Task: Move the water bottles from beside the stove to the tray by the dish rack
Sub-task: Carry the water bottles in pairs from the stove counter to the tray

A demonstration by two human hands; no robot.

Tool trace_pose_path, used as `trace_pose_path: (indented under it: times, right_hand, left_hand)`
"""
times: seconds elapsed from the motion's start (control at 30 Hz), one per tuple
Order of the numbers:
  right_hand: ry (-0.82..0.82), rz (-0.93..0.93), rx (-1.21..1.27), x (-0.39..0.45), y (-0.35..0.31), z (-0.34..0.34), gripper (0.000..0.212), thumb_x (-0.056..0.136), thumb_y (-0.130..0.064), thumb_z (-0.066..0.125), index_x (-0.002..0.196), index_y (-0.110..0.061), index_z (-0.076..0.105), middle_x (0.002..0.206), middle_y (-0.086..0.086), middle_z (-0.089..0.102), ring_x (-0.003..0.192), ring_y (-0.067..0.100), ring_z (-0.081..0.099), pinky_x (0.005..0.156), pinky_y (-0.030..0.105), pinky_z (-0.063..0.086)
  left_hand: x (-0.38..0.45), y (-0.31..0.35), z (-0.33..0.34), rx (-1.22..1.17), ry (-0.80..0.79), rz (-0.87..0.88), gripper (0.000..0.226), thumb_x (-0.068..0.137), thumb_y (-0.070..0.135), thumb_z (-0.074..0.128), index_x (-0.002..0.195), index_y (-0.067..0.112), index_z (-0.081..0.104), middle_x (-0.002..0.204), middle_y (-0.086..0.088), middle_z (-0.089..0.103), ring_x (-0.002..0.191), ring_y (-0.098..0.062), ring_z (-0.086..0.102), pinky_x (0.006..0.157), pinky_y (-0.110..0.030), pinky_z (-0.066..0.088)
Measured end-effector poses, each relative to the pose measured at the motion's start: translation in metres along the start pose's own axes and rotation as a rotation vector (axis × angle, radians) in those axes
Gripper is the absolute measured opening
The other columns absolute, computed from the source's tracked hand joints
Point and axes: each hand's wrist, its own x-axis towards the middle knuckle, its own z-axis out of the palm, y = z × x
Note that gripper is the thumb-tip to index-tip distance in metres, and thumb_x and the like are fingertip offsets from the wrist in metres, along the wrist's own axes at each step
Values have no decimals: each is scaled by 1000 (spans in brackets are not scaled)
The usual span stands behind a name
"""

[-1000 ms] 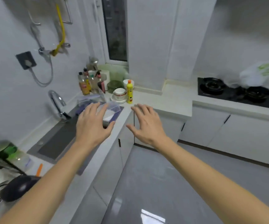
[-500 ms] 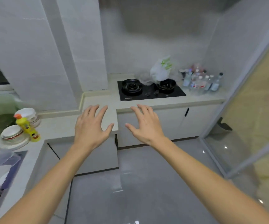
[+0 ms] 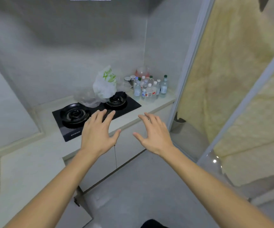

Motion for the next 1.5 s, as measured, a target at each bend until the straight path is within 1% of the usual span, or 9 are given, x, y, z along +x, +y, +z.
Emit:
trace_pose_path:
  times: [0.17, 0.3, 0.47, 0.63, 0.83, 0.97, 1.2, 1.33, 1.5]
  right_hand:
    - [27, 109, -17, 53, 73, 5, 75, 95, -66, 54, 157, -27, 38, 161, 1, 39, 148, 24, 33, 116, 44, 35]
    - [33, 139, -9, 105, 149, 17, 75, 95, -64, 57, 157, -26, 39, 161, 2, 40, 147, 24, 35, 115, 42, 36]
    - [-9, 133, 25, 187, 244, 28, 75, 94, -62, 58, 156, -25, 40, 161, 3, 41, 147, 27, 37, 116, 47, 40]
    - [-70, 81, 30, 272, 312, 38, 75, 94, -58, 60, 157, -26, 37, 164, 3, 38, 149, 27, 34, 116, 47, 41]
    - [-159, 86, 80, 374, 365, 75, 76, 93, -53, 63, 158, -27, 32, 161, -2, 36, 145, 26, 36, 112, 49, 44]
    - [-208, 107, 119, 443, 395, 110, 78, 93, -48, 67, 159, -25, 31, 161, 0, 36, 144, 29, 37, 111, 49, 46]
    - [-277, 165, 166, 548, 438, 159, 81, 92, -41, 73, 159, -22, 32, 156, 6, 41, 141, 35, 39, 112, 47, 41]
    - [-337, 173, 227, 590, 452, 187, 79, 89, -39, 77, 154, -22, 35, 156, 8, 41, 141, 37, 40, 112, 49, 40]
    - [-398, 164, 353, 614, 471, 231, 83, 84, -43, 79, 151, -30, 33, 145, 6, 50, 133, 35, 49, 103, 53, 48]
  left_hand:
    - [94, 29, 58, -58, -44, 97, 74, 93, 61, 55, 157, 27, 42, 156, -5, 47, 148, -28, 38, 110, -47, 43]
    - [172, 64, 110, -67, -73, 154, 73, 93, 60, 55, 157, 27, 42, 157, -5, 47, 149, -27, 38, 110, -46, 44]
    - [274, 103, 164, -64, -95, 97, 72, 94, 59, 57, 156, 27, 41, 156, -4, 47, 147, -26, 38, 106, -47, 46]
    - [351, 125, 210, -70, -134, 29, 71, 95, 58, 56, 157, 27, 40, 154, -2, 48, 145, -26, 40, 104, -46, 49]
    - [431, 119, 271, -90, -219, -36, 74, 95, 56, 58, 159, 28, 35, 155, -1, 46, 143, -27, 41, 102, -46, 52]
    - [491, 108, 320, -167, -257, -60, 75, 94, 53, 61, 160, 30, 33, 154, 1, 45, 141, -27, 43, 100, -46, 53]
    - [577, 95, 396, -266, -399, -51, 78, 95, 51, 63, 162, 32, 27, 161, 3, 38, 147, -25, 37, 107, -44, 47]
    - [608, 90, 430, -313, -513, -87, 79, 96, 50, 64, 163, 34, 25, 158, 5, 39, 145, -22, 38, 106, -41, 48]
    - [614, 88, 473, -506, -622, -225, 83, 89, 52, 75, 158, 41, 30, 148, 9, 47, 139, -17, 42, 110, -42, 43]
